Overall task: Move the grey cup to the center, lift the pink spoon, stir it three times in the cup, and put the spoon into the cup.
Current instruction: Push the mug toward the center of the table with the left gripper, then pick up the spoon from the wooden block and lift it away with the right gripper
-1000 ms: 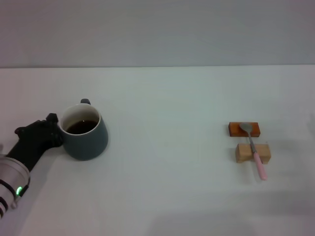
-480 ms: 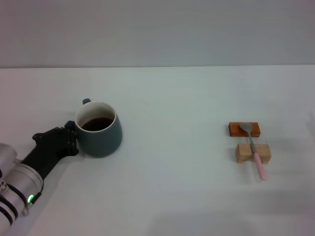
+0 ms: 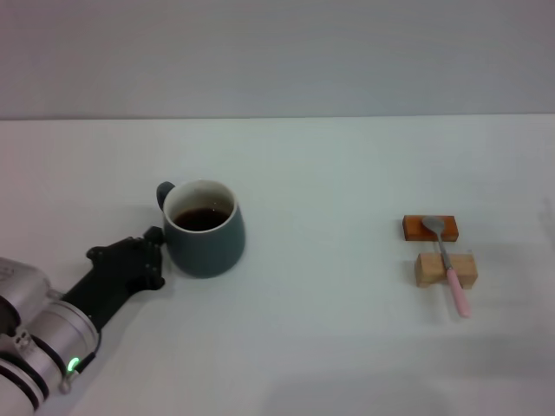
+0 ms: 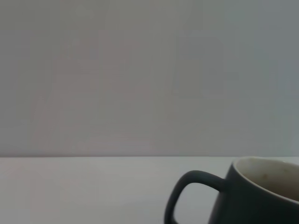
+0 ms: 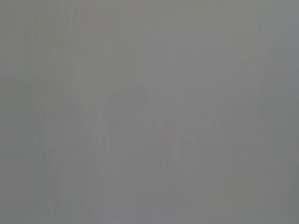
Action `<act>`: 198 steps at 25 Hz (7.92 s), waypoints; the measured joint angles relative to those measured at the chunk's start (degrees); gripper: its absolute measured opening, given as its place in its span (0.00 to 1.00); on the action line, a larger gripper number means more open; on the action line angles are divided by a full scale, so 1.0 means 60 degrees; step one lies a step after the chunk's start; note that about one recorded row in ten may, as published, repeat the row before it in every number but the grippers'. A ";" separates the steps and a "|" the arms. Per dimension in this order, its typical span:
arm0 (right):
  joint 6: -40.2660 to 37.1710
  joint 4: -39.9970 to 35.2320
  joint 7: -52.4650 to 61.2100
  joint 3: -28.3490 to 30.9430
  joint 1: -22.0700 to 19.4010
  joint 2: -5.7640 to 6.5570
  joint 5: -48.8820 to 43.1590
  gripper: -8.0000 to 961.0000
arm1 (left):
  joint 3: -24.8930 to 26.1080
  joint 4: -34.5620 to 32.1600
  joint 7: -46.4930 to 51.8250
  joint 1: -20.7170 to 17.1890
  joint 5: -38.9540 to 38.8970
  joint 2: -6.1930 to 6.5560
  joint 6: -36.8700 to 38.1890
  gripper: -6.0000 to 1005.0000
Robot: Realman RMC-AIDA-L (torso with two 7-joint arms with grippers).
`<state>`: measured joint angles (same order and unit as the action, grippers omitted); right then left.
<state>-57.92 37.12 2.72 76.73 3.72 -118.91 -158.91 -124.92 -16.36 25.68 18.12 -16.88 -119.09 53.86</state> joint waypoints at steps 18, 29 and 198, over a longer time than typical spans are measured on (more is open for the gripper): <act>0.0001 0.0044 0.0000 0.0000 -0.0053 0.0011 -0.0030 0.85 | -0.0607 -0.0367 0.0115 -0.0205 -0.0113 0.0009 0.0017 0.00; -0.0030 0.0302 0.0000 0.0001 -0.0332 0.0015 -0.0030 0.85 | 0.1839 0.0286 0.0024 0.0132 -0.0118 0.0098 -0.0232 0.00; 0.0454 0.2975 -0.0206 -0.3454 -0.2390 -0.0075 -0.0060 0.85 | 0.5905 -0.1452 -0.0815 -0.0451 0.1229 0.0660 0.0318 0.00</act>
<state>-55.20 54.96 1.49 56.00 -10.62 -119.36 -159.27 -89.49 -25.08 20.79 15.41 -9.50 -115.12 55.77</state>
